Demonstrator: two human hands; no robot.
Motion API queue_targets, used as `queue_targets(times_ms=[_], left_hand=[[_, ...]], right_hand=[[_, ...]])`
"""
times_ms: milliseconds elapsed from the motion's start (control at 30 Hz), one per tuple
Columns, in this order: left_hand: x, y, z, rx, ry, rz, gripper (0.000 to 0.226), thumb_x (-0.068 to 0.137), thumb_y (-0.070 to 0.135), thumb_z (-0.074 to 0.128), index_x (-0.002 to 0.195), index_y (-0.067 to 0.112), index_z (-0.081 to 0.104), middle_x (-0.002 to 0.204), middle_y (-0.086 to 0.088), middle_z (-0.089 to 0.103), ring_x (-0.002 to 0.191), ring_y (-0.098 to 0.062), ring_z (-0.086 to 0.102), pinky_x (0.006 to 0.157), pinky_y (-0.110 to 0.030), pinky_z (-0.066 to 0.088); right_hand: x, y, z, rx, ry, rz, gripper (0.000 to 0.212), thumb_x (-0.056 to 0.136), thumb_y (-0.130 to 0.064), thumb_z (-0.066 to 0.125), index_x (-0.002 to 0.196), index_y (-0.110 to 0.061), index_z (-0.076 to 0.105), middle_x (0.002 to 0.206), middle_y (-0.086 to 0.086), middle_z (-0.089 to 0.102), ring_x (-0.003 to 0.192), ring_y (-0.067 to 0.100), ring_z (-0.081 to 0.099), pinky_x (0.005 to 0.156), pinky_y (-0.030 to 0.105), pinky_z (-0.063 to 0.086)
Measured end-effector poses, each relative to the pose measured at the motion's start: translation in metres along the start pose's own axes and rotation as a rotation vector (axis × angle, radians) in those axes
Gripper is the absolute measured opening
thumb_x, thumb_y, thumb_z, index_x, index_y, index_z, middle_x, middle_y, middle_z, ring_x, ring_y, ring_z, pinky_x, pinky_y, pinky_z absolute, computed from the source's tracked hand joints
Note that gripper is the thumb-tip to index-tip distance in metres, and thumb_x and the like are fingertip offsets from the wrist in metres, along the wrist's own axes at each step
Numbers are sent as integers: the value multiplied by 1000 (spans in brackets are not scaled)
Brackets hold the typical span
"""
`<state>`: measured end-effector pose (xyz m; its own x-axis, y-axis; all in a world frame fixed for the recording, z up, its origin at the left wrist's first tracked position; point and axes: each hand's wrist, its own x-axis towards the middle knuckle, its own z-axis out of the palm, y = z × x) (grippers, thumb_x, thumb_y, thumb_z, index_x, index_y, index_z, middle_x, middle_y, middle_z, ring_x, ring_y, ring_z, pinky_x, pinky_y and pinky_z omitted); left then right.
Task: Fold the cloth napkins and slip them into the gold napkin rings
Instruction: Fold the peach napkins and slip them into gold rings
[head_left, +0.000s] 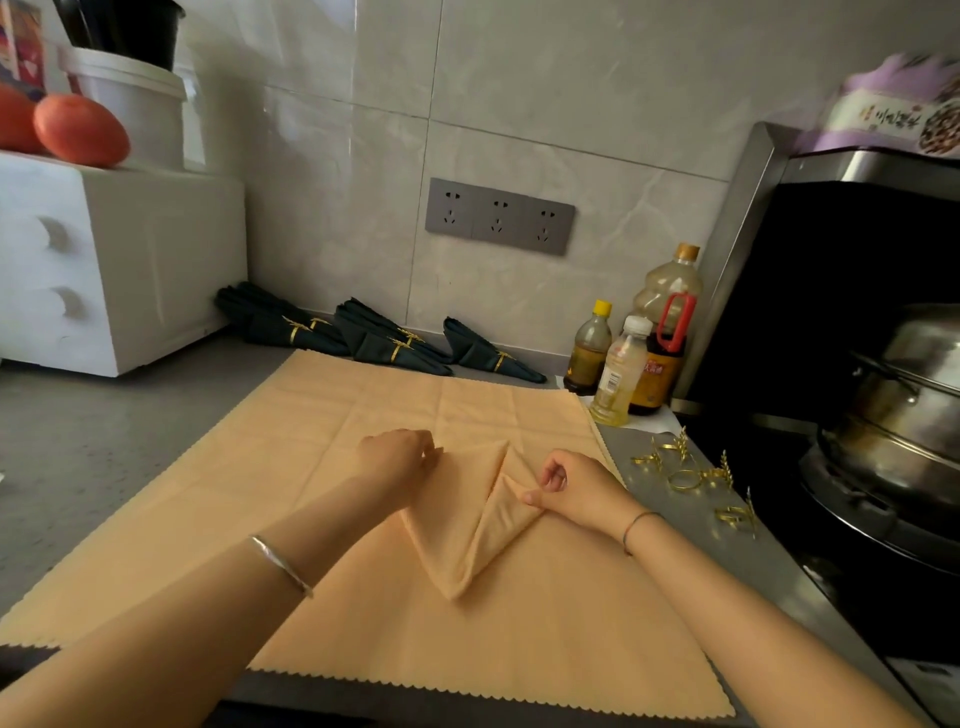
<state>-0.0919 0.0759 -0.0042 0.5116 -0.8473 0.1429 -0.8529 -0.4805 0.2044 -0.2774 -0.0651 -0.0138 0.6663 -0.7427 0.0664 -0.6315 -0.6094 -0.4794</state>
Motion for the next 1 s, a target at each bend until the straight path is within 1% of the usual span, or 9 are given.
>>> queue_targets(times_ms=[167,300,367,433,500,600,700,900,1000], left_hand=[[-26,10,-7,-104,-52,-71,43,95,44,49,128,17,43,105,-1,64,90,-18,61,63,-25,40],[-56,28,-14,-547,-352,-93,32,95,22,52,123,11,41,69,-3,61,56,-16,63,51,-23,51],[-63,34,-15,-470,-415,-46,10,95,21,50,100,12,48,70,-2,60,73,-24,69,54,-23,51],[-62,39,-14,-208,-338,18,40,95,32,49,127,11,41,88,-2,63,89,-23,67,64,-25,49],[-58,42,-8,58,-132,104,71,97,44,42,152,16,4,124,-6,55,112,-23,56,82,-29,44],[-51,48,0,120,-10,373,59,102,43,25,153,24,2,155,-4,23,143,-24,20,116,-37,19],[-46,46,18,93,-156,494,53,104,39,15,153,24,5,160,3,9,148,-18,-2,119,-38,-7],[-45,41,35,44,-185,457,52,104,37,14,153,24,5,160,6,9,148,-16,1,118,-37,-8],[-45,41,36,24,-189,461,52,104,36,15,153,25,4,160,7,6,148,-15,1,118,-35,-8]], right_hand=[[0,0,1,-63,61,51,29,78,-42,69,86,-23,50,101,-3,49,96,17,51,84,31,44],[-4,-1,10,-53,101,111,28,85,-45,60,96,-22,50,110,-2,46,108,18,47,93,33,41],[-8,-2,17,-141,117,98,32,90,-47,52,106,-20,49,117,0,45,114,19,43,94,33,37],[-12,-3,24,-215,157,62,34,94,-47,45,111,-18,48,120,1,46,115,20,41,94,33,34],[-15,-3,29,-252,202,38,33,96,-46,40,111,-17,47,120,1,47,113,21,41,92,33,33],[-17,-2,31,-242,240,20,32,97,-45,40,109,-17,48,118,1,49,111,22,43,90,33,32],[-18,-1,33,-232,282,6,30,96,-44,43,106,-17,49,115,0,50,107,21,45,88,32,33],[-30,1,24,12,254,-173,15,94,-18,49,103,-18,62,114,-4,56,100,16,56,90,35,45],[-51,6,17,30,110,-269,30,97,-13,46,121,-18,63,128,-8,57,119,6,50,103,17,35]])
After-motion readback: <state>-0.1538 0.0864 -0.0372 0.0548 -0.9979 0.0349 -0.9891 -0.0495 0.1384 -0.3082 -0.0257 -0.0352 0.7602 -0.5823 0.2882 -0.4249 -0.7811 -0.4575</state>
